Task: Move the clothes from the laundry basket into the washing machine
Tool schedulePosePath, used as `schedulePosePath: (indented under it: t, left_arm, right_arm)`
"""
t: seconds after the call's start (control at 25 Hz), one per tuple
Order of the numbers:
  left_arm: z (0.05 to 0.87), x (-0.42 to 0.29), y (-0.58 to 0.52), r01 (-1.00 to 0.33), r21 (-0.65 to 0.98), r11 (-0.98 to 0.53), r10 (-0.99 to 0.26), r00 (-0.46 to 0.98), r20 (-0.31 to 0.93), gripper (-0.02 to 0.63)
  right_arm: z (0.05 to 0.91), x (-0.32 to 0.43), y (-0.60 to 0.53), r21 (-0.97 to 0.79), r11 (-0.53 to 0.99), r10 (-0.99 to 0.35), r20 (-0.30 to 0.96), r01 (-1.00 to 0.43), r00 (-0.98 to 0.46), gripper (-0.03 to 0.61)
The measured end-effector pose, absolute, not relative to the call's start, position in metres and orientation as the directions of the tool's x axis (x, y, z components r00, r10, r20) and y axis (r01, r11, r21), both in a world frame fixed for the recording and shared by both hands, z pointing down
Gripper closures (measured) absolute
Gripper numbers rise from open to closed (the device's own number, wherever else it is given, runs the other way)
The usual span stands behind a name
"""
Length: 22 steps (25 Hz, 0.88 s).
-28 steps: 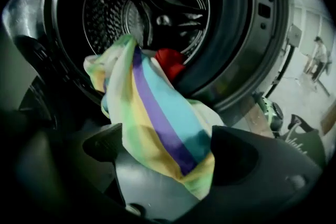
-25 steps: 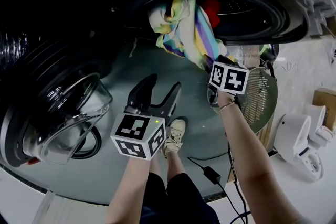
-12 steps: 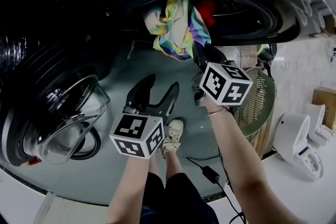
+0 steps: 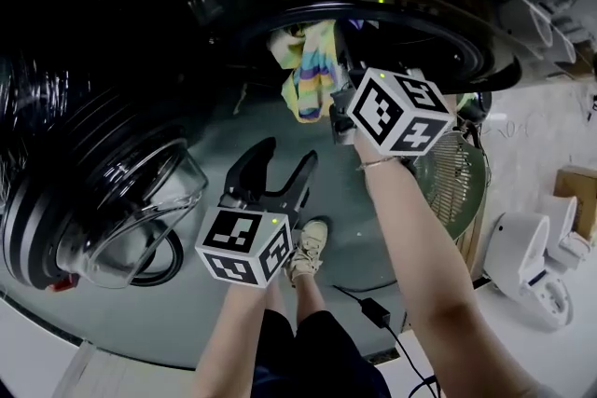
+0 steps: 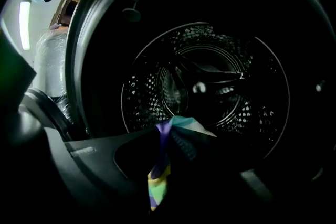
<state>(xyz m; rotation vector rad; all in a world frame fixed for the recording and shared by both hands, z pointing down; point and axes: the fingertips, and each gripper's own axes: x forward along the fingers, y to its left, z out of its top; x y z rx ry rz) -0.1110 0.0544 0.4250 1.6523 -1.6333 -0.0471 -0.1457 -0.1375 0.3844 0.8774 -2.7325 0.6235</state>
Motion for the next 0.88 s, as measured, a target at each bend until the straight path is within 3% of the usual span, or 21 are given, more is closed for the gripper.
schedulePosePath:
  t: [0.12,0.24,0.28,0.32,0.36,0.52,0.72,0.88]
  left_arm:
    - [0.425,-0.112,0.058,-0.825,0.544,0.149,-0.855,0.168,0.49,0.241]
    - [0.429,-0.113,0.061,-0.824,0.547,0.147,-0.851,0.176,0.495,0.241]
    - [0.431,-0.114,0.062,-0.824,0.547,0.149,-0.849,0.177,0.497,0.241]
    - [0.432,-0.115,0.063,-0.823,0.547,0.15,-0.849,0.177,0.498,0.241]
    - [0.432,-0.116,0.063,-0.823,0.548,0.15,-0.849,0.177,0.498,0.241]
    - [0.433,-0.119,0.063,-0.82,0.552,0.148,-0.852,0.178,0.493,0.241]
    - [0.435,-0.121,0.064,-0.82,0.551,0.152,-0.852,0.175,0.494,0.241]
    - [0.438,-0.121,0.068,-0.813,0.56,0.161,-0.853,0.17,0.493,0.241]
  right_arm:
    - [0.371,-0.158,-0.154,-0.338,0.743,-0.522,0.247,-0.577,-0.816,0.54]
    - [0.382,-0.164,-0.163,-0.358,0.742,-0.498,0.271,-0.567,-0.824,0.535]
    - [0.39,-0.165,-0.162,-0.362,0.742,-0.483,0.296,-0.565,-0.824,0.467]
    - [0.398,-0.165,-0.16,-0.358,0.744,-0.468,0.323,-0.564,-0.822,0.347]
    - [0.405,-0.164,-0.159,-0.346,0.745,-0.459,0.353,-0.57,-0.815,0.265]
    - [0.425,-0.148,-0.162,-0.317,0.701,-0.488,0.44,-0.639,-0.754,0.139]
    - [0.446,-0.12,-0.161,-0.323,0.641,-0.493,0.522,-0.696,-0.696,0.141]
    - [0.487,-0.095,-0.136,-0.285,0.614,-0.456,0.633,-0.736,-0.626,0.103]
